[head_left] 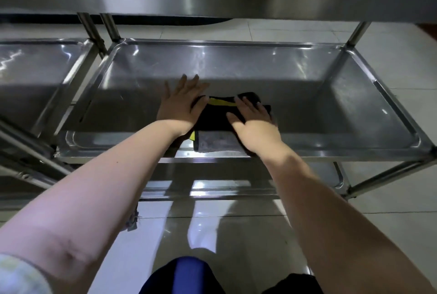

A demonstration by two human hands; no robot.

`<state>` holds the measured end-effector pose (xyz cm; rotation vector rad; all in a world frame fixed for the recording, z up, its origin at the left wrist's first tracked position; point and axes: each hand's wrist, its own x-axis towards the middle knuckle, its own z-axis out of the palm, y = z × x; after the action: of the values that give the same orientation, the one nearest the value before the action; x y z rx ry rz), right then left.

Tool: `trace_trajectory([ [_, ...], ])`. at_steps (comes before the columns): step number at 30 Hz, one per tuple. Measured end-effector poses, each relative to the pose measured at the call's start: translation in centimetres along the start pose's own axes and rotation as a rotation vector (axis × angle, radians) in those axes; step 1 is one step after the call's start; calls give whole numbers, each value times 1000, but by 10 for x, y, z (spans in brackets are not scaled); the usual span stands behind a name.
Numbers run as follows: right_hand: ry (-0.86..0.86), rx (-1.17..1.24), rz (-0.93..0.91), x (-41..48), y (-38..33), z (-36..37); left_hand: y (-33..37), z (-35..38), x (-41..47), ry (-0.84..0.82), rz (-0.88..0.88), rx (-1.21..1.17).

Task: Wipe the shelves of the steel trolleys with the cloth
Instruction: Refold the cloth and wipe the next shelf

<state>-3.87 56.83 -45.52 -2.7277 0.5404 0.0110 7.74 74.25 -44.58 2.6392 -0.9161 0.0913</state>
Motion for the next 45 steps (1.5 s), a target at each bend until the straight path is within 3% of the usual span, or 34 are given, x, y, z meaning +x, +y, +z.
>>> trace_trajectory([
  [2, 131, 63, 55, -2, 33, -12, 46, 12, -1, -100, 32, 82],
  [5, 77, 54, 60, -9, 57, -9, 114, 45, -11, -278, -13, 152],
  [7, 62, 107, 68, -8, 60, -4, 127, 59, -15, -296, -114, 149],
  [10, 5, -9, 53, -4, 64, -1, 93, 55, -16, -259, -158, 214],
  [13, -52, -177, 23, -5, 65, 4, 15, 32, -13, -241, -290, 264],
  [17, -45, -226, 33, -3, 62, 8, -69, 0, -21, -304, -450, 276],
  [20, -58, -247, 55, -3, 61, 8, -46, 6, -16, -310, -444, 261],
  [26, -78, -246, 64, -3, 64, 2, 72, 42, -21, -349, -104, 211],
  [30, -91, -212, 59, -5, 65, 0, 30, 29, -35, -294, -121, 220],
  [36, -107, -231, 93, -4, 56, 1, -111, -25, -69, -301, -455, 248],
  [40, -184, -258, 173, -2, 17, 9, -112, -28, -69, -302, -464, 258],
  [45, -221, -299, -15, 6, -57, 38, -44, -5, -61, -364, -326, 202],
])
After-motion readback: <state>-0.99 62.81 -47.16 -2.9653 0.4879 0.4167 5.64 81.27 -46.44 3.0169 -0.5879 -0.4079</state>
